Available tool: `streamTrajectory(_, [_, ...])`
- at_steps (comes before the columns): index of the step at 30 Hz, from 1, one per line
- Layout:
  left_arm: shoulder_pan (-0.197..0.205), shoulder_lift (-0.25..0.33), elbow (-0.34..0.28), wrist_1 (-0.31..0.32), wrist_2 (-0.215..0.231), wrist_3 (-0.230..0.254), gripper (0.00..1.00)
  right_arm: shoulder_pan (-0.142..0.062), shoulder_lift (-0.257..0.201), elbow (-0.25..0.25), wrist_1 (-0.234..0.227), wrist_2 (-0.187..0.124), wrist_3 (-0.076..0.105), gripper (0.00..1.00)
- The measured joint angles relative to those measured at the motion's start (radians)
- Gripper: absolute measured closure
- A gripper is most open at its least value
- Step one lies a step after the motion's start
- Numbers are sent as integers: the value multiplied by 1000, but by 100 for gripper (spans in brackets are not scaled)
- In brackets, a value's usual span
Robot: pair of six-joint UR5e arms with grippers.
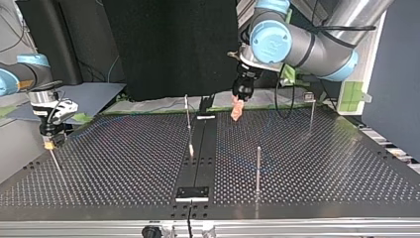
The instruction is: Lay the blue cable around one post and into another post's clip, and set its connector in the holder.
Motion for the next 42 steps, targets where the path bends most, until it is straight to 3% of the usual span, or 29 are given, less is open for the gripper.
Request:
streamTrajectory(16, [5,-22,-143,143,30,1,2,0,0,0,0,0,0,0])
streamTrajectory(42, [11,-22,-365,365,7,-1,2,0,0,0,0,0,0,0])
